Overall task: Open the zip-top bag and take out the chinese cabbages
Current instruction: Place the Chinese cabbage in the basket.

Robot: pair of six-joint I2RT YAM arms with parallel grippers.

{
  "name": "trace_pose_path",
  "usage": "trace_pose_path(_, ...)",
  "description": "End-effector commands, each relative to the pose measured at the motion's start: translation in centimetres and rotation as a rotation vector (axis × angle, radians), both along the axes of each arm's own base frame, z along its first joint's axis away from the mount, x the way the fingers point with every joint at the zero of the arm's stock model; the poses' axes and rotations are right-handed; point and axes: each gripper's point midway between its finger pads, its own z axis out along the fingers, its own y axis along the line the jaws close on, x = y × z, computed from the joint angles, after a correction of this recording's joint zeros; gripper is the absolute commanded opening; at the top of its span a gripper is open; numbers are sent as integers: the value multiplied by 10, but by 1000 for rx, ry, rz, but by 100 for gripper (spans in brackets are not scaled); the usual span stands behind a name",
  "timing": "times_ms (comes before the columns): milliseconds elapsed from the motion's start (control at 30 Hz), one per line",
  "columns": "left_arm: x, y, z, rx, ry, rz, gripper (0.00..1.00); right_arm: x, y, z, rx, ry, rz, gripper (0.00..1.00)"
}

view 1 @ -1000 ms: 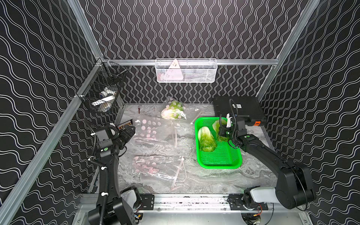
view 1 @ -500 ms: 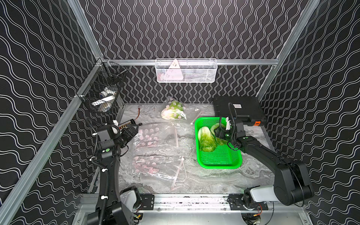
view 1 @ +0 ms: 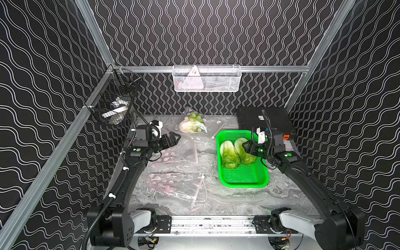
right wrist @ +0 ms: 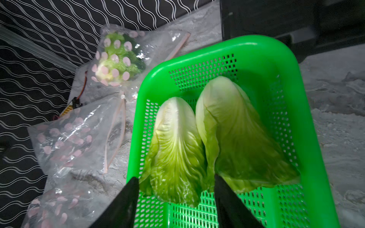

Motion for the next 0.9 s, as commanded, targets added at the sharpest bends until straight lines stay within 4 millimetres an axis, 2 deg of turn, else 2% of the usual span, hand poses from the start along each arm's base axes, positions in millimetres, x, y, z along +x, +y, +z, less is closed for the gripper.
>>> trace_pose_path(0,14,-17,-4,45,-15,-34,94,16,6,23,-2,-79,22,33)
trace_pose_path(100,25,-38,-13,54,16,-66,93,42,8,13,-42,-33,28,18)
trace_pose_path(200,34,-59,-27,42,44,-77,93,57,11,-15,-11,29,26,14)
trace_pose_path(333,50,-82,-57,-29,117,-49,91,58,9,-53,17,79,6,14)
trace_pose_path(500,75,-116,-87,-191,184,-16,86,50,3,-80,-26,116,20,15)
trace_pose_path(600,92,-136,-98,-281,196,8,84,45,8,-73,-23,103,61,20)
trace_pose_path(667,101,-148,-100,-336,191,24,82,43,10,-59,-8,67,72,34)
trace_pose_path(700,107,-153,-100,-371,182,33,80,42,12,-50,11,46,82,38)
trace_pose_path(767,116,-157,-102,-430,176,72,77,37,18,-35,38,6,113,42)
trace_pose_path(867,130,-152,-108,-498,163,151,69,30,20,-20,44,-37,130,46)
